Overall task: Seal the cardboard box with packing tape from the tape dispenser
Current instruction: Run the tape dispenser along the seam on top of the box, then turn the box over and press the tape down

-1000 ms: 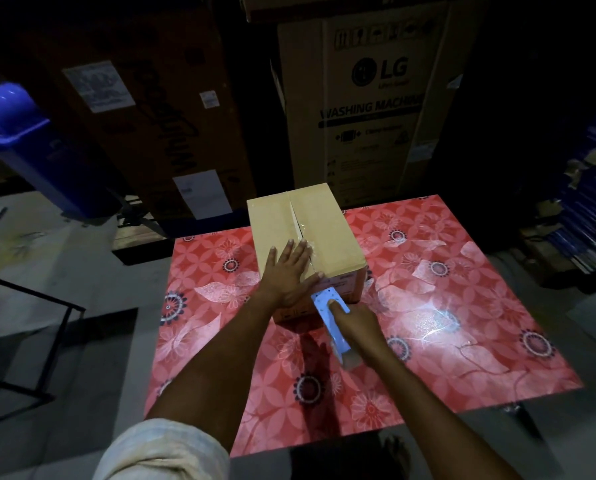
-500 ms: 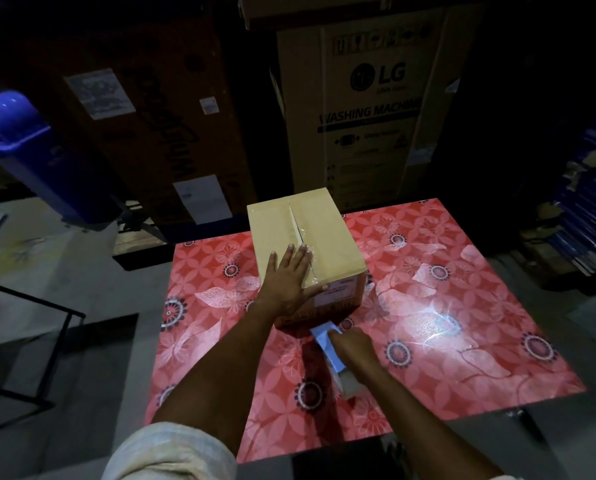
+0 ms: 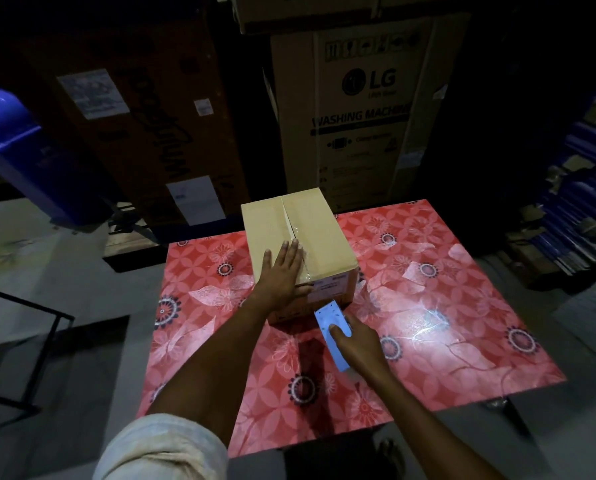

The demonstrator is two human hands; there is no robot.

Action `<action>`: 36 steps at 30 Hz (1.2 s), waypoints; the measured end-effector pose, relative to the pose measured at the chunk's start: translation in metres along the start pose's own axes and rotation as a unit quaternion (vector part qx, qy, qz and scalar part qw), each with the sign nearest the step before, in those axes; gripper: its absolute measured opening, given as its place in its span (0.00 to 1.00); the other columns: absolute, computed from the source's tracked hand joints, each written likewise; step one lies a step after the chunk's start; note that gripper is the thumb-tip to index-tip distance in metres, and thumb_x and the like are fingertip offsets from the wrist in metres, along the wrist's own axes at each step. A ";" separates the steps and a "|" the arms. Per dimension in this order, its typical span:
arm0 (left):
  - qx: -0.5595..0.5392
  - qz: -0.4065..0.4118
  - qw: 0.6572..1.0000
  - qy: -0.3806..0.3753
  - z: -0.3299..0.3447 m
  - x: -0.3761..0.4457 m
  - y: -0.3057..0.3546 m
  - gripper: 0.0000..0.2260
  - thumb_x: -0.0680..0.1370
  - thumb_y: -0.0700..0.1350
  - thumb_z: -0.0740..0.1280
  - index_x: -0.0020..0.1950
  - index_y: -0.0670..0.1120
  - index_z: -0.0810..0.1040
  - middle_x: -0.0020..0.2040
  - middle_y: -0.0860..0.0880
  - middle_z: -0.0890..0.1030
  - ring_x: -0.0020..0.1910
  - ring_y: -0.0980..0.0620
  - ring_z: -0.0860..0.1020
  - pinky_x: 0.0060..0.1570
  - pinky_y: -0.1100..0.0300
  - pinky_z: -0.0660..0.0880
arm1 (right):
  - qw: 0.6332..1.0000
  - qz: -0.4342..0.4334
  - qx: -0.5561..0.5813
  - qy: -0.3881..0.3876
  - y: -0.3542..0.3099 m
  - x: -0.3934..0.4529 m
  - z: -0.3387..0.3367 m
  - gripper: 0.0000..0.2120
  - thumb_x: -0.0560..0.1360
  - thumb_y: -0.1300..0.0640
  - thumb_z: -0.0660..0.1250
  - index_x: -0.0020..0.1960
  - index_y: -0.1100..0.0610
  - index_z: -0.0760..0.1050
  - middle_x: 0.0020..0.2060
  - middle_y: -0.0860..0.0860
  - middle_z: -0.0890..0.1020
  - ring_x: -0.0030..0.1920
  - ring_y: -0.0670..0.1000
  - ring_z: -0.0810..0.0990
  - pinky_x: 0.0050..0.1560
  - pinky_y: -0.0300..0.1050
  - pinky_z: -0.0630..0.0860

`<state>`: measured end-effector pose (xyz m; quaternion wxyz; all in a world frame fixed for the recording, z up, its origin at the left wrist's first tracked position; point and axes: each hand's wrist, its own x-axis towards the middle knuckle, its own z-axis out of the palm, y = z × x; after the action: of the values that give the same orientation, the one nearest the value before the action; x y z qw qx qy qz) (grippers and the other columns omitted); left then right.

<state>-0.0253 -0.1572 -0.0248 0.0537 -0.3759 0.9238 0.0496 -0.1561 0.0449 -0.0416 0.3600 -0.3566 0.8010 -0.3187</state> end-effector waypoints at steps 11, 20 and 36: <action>-0.050 -0.027 0.998 -0.014 0.002 -0.016 -0.002 0.64 0.65 0.73 0.71 0.82 0.42 0.35 0.80 0.43 0.31 0.79 0.44 0.30 0.78 0.40 0.34 | 0.977 -0.057 -0.200 0.049 0.041 0.017 -0.047 0.33 0.83 0.50 0.62 0.81 0.64 0.55 0.59 0.62 0.83 0.56 0.61 0.83 0.46 0.47 0.75; -0.061 -0.123 0.989 0.062 0.013 -0.048 0.024 0.49 0.75 0.71 0.62 0.83 0.44 0.44 0.83 0.44 0.40 0.82 0.46 0.38 0.78 0.35 0.39 | 0.930 -0.063 -0.359 0.050 0.087 0.042 -0.072 0.40 0.79 0.58 0.67 0.82 0.64 0.48 0.51 0.61 0.85 0.48 0.57 0.83 0.32 0.42 0.63; -0.168 -0.193 0.953 0.163 0.008 -0.069 0.047 0.39 0.78 0.68 0.59 0.83 0.49 0.55 0.84 0.47 0.48 0.83 0.48 0.47 0.77 0.34 0.44 | 0.941 -0.289 -0.103 0.144 -0.017 0.060 -0.051 0.39 0.72 0.35 0.72 0.75 0.54 0.65 0.68 0.57 0.70 0.68 0.61 0.69 0.65 0.59 0.71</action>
<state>-0.0092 -0.0752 -0.0206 -0.1528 -0.5532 0.8083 0.1314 -0.2205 0.0008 -0.0219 0.0947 -0.5577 0.7354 -0.3730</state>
